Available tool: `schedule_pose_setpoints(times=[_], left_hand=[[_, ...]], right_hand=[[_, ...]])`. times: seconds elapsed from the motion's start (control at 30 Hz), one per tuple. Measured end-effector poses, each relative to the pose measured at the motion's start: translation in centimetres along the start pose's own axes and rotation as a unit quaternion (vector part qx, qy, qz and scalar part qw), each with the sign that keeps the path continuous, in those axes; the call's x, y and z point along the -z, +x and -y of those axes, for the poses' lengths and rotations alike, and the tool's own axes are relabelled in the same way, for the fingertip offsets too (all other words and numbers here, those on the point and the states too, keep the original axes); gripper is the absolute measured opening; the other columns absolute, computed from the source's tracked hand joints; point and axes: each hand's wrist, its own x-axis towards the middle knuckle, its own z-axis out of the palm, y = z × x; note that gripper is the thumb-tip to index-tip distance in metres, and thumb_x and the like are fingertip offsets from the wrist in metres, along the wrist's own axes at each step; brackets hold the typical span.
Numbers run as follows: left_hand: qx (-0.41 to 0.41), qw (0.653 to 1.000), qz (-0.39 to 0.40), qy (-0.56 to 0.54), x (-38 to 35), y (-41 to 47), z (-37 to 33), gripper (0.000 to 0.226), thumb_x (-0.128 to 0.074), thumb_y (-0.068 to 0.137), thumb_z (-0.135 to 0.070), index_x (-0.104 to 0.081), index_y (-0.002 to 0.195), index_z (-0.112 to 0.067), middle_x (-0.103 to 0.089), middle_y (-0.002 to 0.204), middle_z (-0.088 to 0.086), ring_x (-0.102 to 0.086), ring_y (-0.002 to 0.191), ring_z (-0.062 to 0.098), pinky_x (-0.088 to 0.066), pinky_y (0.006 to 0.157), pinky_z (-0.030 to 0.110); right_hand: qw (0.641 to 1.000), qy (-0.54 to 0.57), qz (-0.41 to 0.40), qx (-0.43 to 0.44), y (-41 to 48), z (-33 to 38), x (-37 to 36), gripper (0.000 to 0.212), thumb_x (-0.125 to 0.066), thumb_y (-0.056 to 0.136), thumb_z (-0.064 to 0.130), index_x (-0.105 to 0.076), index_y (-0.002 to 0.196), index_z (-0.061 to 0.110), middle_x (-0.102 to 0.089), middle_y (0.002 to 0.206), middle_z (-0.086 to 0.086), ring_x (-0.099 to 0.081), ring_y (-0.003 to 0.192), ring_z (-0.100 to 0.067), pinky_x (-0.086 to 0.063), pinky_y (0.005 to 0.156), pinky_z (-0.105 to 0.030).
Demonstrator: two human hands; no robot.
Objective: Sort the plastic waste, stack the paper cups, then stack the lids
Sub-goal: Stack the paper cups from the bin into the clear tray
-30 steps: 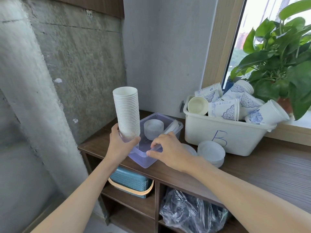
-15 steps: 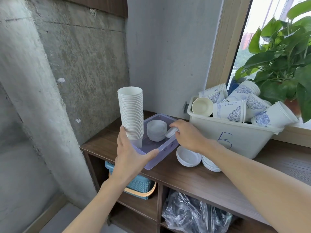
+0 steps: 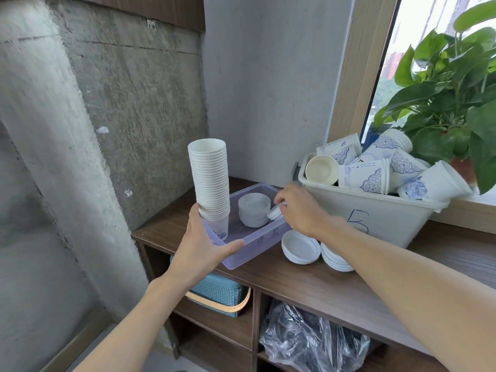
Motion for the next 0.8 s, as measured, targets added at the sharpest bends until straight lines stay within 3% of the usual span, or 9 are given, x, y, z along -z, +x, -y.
schedule_pose_setpoints(times=[0.2, 0.3, 0.43, 0.5, 0.6, 0.67, 0.8], left_hand=[[0.016, 0.999, -0.015, 0.023, -0.3, -0.9, -0.9, 0.107, -0.087, 0.073, -0.042, -0.015, 0.149, -0.02, -0.034, 0.153, 0.005, -0.044, 0.135, 0.022, -0.042, 0.107, 0.034], [0.012, 0.995, -0.053, 0.079, -0.6, -1.5, -1.5, 0.094, -0.085, 0.073, -0.044, -0.03, 0.144, -0.017, -0.028, 0.15, 0.006, -0.037, 0.136, 0.023, -0.04, 0.108, 0.037], [-0.104, 0.965, -0.148, 0.191, -1.5, -1.9, -2.5, 0.063, -0.084, 0.073, -0.043, -0.057, 0.122, -0.016, -0.048, 0.123, 0.002, -0.047, 0.113, 0.024, -0.039, 0.094, 0.036], [-0.143, 0.963, -0.116, 0.196, -2.2, -1.8, -3.4, 0.047, -0.078, 0.081, -0.042, -0.061, 0.119, -0.02, -0.058, 0.115, -0.006, -0.054, 0.108, 0.017, -0.032, 0.09, 0.031], [-0.16, 0.966, -0.062, 0.194, -3.5, -1.2, -4.3, 0.039, -0.069, 0.09, -0.041, -0.064, 0.124, -0.023, -0.066, 0.114, -0.01, -0.059, 0.107, 0.012, -0.031, 0.096, 0.029], [-0.154, 0.967, -0.037, 0.202, -4.3, -0.9, -4.4, 0.035, -0.063, 0.094, -0.039, -0.065, 0.125, -0.024, -0.069, 0.113, -0.009, -0.061, 0.105, 0.013, -0.028, 0.098, 0.028], [-0.143, 0.968, -0.029, 0.204, -4.9, -0.5, -4.0, 0.021, -0.057, 0.1, -0.023, -0.073, 0.113, -0.022, -0.072, 0.105, -0.005, -0.062, 0.097, 0.02, -0.022, 0.085, 0.029]], right_hand=[[1.0, 0.001, -0.024, -0.001, -0.6, -0.1, 0.5, 0.024, -0.051, 0.091, -0.002, -0.07, 0.102, 0.007, -0.056, 0.105, -0.011, -0.055, 0.095, -0.025, -0.044, 0.08, -0.031], [0.999, 0.004, -0.047, 0.0, -1.5, 0.1, 1.0, 0.022, -0.049, 0.092, -0.002, -0.069, 0.097, 0.007, -0.054, 0.103, -0.007, -0.054, 0.091, -0.025, -0.045, 0.077, -0.034], [0.997, 0.035, -0.074, 0.0, -3.2, 0.4, 2.1, 0.019, -0.047, 0.094, 0.0, -0.065, 0.095, 0.006, -0.052, 0.102, -0.002, -0.053, 0.092, -0.021, -0.045, 0.078, -0.035], [0.995, 0.05, -0.081, 0.0, -4.1, 0.4, 2.5, 0.018, -0.046, 0.095, 0.002, -0.063, 0.096, 0.009, -0.052, 0.104, -0.001, -0.051, 0.093, -0.02, -0.043, 0.08, -0.034], [0.994, 0.069, -0.089, 0.0, -5.9, 0.1, 3.3, 0.018, -0.045, 0.094, 0.002, -0.061, 0.094, 0.012, -0.051, 0.101, -0.001, -0.051, 0.091, -0.021, -0.043, 0.079, -0.036], [0.994, 0.072, -0.085, 0.001, -7.2, -0.2, 3.7, 0.018, -0.045, 0.094, 0.002, -0.058, 0.091, 0.014, -0.05, 0.1, -0.001, -0.052, 0.088, -0.022, -0.042, 0.079, -0.037], [0.998, 0.04, -0.051, -0.004, -9.3, -1.1, 3.7, 0.021, -0.044, 0.095, 0.007, -0.051, 0.085, 0.024, -0.048, 0.097, 0.005, -0.051, 0.082, -0.019, -0.036, 0.077, -0.032]])
